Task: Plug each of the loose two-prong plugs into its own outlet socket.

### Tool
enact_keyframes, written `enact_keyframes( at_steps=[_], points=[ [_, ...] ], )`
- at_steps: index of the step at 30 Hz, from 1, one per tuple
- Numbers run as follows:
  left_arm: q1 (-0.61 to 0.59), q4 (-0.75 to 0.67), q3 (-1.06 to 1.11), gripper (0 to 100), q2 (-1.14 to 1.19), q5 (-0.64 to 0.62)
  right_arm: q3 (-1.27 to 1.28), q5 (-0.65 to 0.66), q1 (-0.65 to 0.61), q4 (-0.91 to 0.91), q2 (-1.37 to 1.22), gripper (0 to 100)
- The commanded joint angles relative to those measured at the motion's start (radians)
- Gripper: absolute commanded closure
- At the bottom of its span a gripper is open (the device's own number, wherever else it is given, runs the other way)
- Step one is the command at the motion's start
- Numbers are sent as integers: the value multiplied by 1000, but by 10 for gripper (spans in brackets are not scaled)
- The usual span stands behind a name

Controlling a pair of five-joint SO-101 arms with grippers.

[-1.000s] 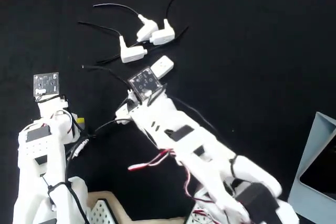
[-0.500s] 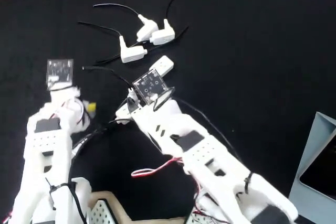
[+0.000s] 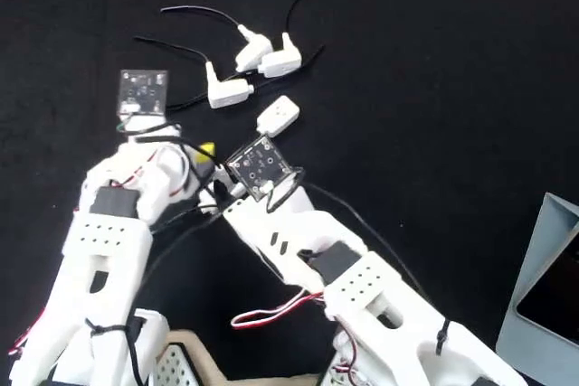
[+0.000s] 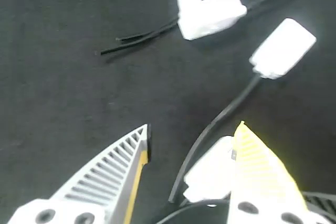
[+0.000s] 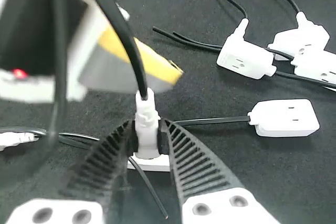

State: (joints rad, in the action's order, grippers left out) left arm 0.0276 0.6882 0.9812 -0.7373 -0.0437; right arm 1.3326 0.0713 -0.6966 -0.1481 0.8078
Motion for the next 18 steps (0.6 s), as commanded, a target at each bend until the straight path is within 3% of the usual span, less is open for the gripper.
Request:
enact_keyframes(
  at_steps=[1, 11, 18],
  points=[
    [48, -6, -45, 744, -49, -26, -2, -12, -12, -3, 25, 988],
    [124, -6, 180, 744, -416, -18, 5, -12, -9, -5, 25, 987],
    [102, 61, 231, 744, -559, 31, -15, -12, -9, -60, 25, 987]
  ],
)
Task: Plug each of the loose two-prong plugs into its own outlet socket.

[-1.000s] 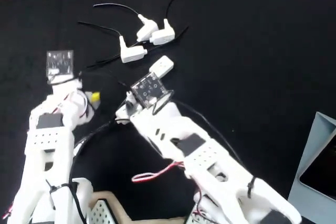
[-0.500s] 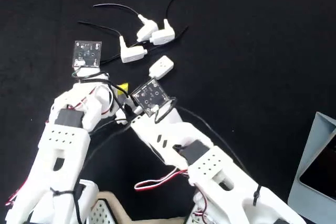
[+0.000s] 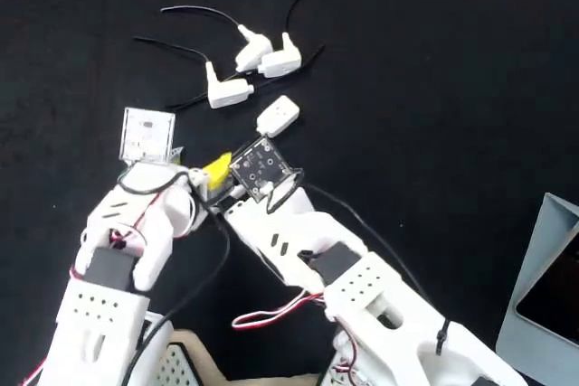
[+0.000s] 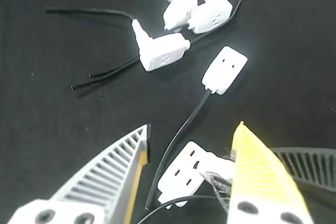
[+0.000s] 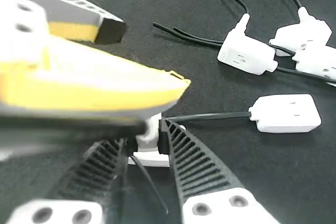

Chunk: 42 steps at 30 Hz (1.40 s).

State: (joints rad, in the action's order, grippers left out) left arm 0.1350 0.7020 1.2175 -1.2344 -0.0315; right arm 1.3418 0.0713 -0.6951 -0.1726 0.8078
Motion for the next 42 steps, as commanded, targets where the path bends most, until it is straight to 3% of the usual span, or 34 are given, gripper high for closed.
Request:
enact_keyframes(
  at_steps=[1, 8, 13, 24, 42],
  points=[
    [-33, 60, -12, 744, -69, 18, -33, -17, -11, -54, 25, 987],
    [-341, 80, -10, 744, -71, 17, -140, -97, 55, -163, -50, 987],
    [-450, 74, 76, 744, -72, 21, -240, -97, 57, -163, -214, 987],
    [-466, -18, 209, 744, -72, 25, -358, -95, 60, -161, -415, 987],
    [-466, -15, 222, 744, -72, 26, -377, -92, 109, -52, -518, 987]
  ],
)
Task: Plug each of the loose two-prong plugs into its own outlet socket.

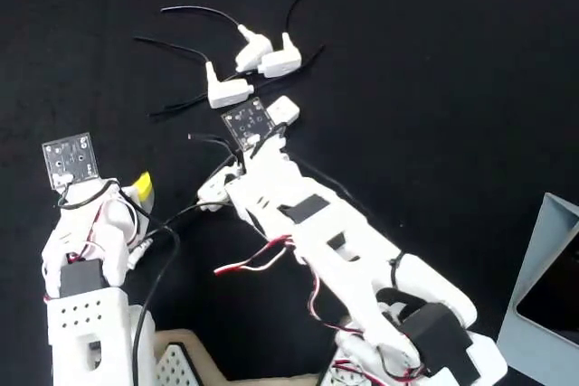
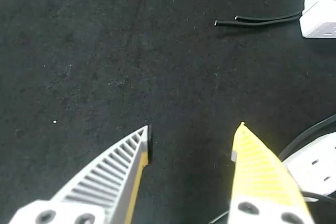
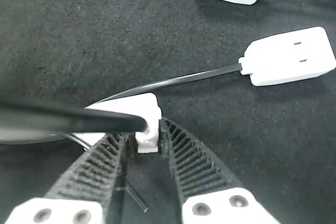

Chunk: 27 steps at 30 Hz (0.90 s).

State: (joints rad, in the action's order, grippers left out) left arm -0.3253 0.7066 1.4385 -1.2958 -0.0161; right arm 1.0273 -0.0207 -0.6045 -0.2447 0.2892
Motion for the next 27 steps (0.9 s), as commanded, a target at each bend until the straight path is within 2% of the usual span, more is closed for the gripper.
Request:
enact_keyframes(
  at_steps=[1, 20, 27],
  points=[
    [-5, -20, 1, 744, -11, 11, -65, 2, 18, 20, 1, 987],
    [-5, -20, 2, 744, -11, 11, -116, 17, -5, -35, -10, 987],
    [-5, -20, 2, 744, -11, 11, -151, 37, -5, -28, -116, 987]
  ],
)
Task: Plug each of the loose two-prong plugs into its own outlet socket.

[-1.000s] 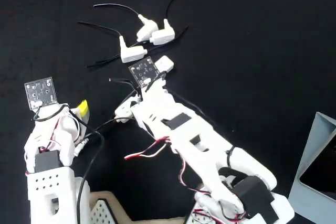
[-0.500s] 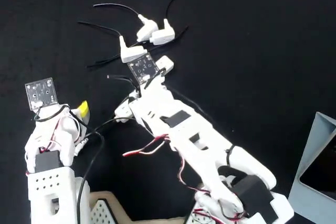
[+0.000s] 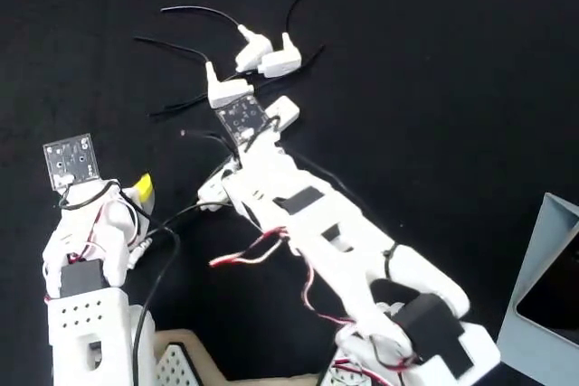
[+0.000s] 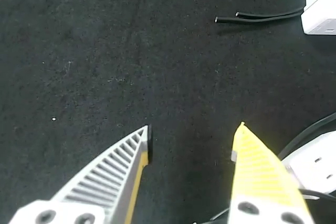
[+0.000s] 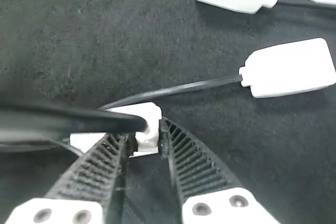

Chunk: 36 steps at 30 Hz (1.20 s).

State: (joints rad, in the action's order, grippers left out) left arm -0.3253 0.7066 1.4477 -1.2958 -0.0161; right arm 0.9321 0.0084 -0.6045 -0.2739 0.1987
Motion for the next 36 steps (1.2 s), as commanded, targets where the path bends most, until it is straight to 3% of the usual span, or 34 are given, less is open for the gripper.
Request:
enact_keyframes(
  at_steps=[1, 9, 15, 36],
  points=[
    [-5, -20, -7, 744, -11, 11, -64, 8, -5, 2, -36, 987],
    [-7, -20, -5, 744, -11, 11, -67, 9, -6, -9, -50, 987],
    [-7, -20, -5, 744, -11, 11, -113, 9, -49, -160, -50, 987],
    [-7, -20, -5, 744, -11, 11, -260, 8, -48, -322, -50, 987]
  ],
)
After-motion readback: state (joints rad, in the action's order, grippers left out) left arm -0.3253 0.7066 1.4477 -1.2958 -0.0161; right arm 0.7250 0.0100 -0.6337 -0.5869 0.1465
